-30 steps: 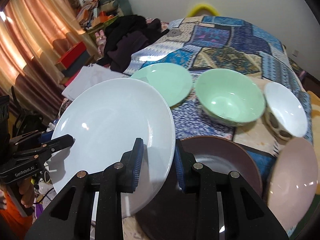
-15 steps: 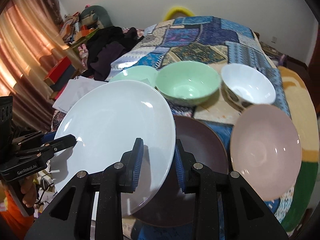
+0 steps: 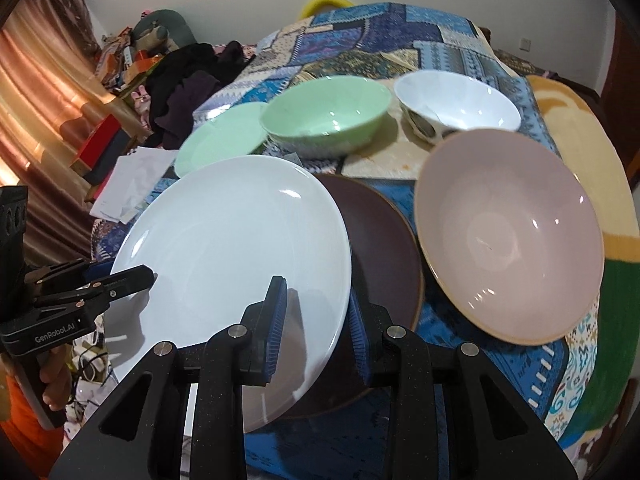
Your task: Organize plates and bowls
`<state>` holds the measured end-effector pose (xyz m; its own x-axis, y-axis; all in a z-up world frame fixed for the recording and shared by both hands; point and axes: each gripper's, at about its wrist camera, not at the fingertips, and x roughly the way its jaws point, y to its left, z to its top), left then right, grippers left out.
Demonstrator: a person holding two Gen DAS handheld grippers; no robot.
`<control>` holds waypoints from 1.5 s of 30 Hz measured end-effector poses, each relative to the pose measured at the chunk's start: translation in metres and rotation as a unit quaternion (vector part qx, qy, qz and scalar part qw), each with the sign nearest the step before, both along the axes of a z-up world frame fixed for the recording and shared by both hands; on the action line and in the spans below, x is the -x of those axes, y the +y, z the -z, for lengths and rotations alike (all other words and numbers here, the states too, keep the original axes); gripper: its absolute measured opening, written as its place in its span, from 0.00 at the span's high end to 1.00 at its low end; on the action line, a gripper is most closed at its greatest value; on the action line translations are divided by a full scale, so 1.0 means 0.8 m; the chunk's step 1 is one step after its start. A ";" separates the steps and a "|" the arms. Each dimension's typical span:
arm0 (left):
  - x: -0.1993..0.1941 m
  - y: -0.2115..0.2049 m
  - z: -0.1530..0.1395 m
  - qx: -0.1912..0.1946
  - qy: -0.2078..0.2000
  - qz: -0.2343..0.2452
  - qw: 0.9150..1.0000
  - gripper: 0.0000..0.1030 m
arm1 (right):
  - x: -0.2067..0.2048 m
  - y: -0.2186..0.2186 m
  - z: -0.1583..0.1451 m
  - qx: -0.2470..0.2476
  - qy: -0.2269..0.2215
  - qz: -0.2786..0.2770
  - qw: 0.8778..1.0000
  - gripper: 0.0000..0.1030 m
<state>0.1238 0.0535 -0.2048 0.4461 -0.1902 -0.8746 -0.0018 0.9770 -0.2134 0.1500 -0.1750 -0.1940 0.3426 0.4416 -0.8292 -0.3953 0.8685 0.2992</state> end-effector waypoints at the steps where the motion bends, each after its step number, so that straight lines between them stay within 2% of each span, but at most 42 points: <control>1: 0.000 -0.003 0.002 -0.001 0.002 0.001 1.000 0.63 | 0.000 -0.002 0.003 0.001 0.003 0.002 1.000 0.73; 12: -0.019 -0.027 0.028 -0.007 0.030 0.018 0.999 0.63 | -0.004 -0.021 0.025 0.005 0.028 0.023 0.999 0.73; 33: -0.063 -0.030 0.049 -0.004 0.049 0.011 0.999 0.63 | -0.021 -0.030 0.022 0.009 0.031 0.028 0.999 0.73; 39: -0.060 -0.035 0.051 -0.007 0.050 0.019 0.999 0.63 | -0.015 -0.032 0.019 0.020 0.023 0.022 0.999 0.72; 42: -0.056 -0.037 0.051 -0.008 0.050 0.025 0.998 0.63 | -0.015 -0.033 0.017 0.041 0.014 0.025 0.999 0.70; 45: -0.051 -0.034 0.051 -0.005 0.050 0.022 0.998 0.63 | -0.012 -0.036 0.015 0.036 0.015 0.022 0.999 0.70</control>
<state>0.1646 0.0259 -0.2456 0.3475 -0.1994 -0.9162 0.0200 0.9785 -0.2054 0.1599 -0.2040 -0.2060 0.3356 0.3657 -0.8681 -0.3482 0.9045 0.2463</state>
